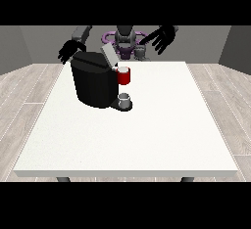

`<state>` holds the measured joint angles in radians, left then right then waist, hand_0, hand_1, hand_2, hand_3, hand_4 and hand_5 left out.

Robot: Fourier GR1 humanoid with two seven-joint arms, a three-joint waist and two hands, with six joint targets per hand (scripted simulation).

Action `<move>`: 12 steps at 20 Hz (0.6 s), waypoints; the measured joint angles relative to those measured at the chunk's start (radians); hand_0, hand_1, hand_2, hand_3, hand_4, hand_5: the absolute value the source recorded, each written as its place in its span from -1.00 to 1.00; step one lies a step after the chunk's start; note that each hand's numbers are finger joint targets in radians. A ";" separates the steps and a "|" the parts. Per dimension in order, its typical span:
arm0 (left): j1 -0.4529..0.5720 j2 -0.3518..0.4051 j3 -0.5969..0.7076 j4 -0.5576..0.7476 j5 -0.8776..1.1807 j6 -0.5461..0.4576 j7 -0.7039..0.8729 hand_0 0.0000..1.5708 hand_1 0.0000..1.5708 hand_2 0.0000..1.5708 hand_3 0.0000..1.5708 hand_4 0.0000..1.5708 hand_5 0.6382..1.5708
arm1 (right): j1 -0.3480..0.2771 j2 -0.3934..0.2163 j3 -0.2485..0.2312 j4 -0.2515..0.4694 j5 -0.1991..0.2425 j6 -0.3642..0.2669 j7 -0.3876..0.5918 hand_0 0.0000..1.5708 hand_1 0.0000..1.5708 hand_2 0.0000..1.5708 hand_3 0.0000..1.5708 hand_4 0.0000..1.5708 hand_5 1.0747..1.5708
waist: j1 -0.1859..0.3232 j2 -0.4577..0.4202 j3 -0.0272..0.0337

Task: Insert the coffee pod into the coffee machine and close the lid

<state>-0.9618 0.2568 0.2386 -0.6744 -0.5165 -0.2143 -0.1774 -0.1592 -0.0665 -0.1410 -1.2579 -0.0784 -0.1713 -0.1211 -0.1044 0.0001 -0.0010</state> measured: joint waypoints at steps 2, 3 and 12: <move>0.054 -0.041 0.032 -0.003 0.054 -0.012 -0.018 -1.00 -1.00 -1.00 -1.00 -1.00 1.00 | 0.029 0.005 -0.008 0.005 -0.004 -0.009 0.003 -1.00 -1.00 -1.00 -1.00 -0.49 1.00 | 0.033 -0.048 0.0002; 0.088 -0.064 0.041 -0.006 0.072 -0.009 -0.029 -1.00 -1.00 -1.00 -1.00 -1.00 1.00 | 0.044 0.005 -0.009 0.003 -0.006 -0.007 0.004 -1.00 -1.00 -1.00 -1.00 -0.43 1.00 | 0.043 -0.072 0.0002; 0.291 -0.152 0.112 -0.043 0.204 -0.021 -0.045 -1.00 -1.00 -1.00 -1.00 -1.00 1.00 | 0.090 -0.052 0.027 -0.080 0.008 0.057 0.051 -1.00 -1.00 -1.00 -1.00 -0.63 1.00 | 0.104 -0.221 0.0006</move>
<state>-0.6708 0.1052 0.3510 -0.7173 -0.3123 -0.2350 -0.2225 -0.0690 -0.1188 -0.1139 -1.3381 -0.0708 -0.1139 -0.0697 -0.0003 -0.2206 -0.0004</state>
